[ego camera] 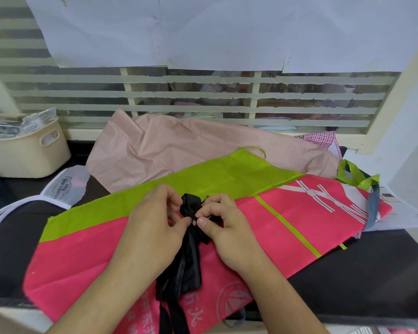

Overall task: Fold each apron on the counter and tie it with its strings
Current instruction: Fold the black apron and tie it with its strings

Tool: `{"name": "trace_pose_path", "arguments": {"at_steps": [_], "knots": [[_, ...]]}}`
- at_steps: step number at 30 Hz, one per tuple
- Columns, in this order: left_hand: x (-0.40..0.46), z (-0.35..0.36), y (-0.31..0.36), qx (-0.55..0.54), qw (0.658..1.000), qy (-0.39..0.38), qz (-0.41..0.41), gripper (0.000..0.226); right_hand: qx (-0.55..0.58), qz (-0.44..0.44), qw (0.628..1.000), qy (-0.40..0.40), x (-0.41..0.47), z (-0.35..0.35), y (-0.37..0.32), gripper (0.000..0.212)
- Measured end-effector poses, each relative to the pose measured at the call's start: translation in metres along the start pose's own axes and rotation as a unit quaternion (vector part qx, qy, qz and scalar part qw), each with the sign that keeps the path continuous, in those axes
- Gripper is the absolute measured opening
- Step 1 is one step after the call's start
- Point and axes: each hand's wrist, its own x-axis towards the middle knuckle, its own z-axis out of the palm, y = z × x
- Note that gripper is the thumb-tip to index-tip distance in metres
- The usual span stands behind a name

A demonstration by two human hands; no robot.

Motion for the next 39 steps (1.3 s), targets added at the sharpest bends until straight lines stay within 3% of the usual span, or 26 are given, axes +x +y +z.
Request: {"name": "trace_pose_path", "arguments": {"at_steps": [7,18,28,39], "knots": [[-0.013,-0.002,0.004,0.050,0.997,-0.033,0.037,0.020,0.094,0.020,0.995,-0.007,0.001,-0.002,-0.001,0.011],[-0.006,-0.003,0.012,0.149,0.988,-0.047,0.018,0.012,0.078,0.015,0.997,0.003,-0.001,-0.007,-0.003,0.020],[0.004,-0.010,-0.005,0.106,0.992,-0.048,-0.046,0.023,-0.028,0.008,0.994,0.103,0.000,-0.007,-0.003,0.024],[0.010,-0.014,-0.024,0.072,0.991,-0.053,-0.100,0.026,-0.176,-0.038,0.976,0.122,0.000,-0.004,0.007,0.018]]}}
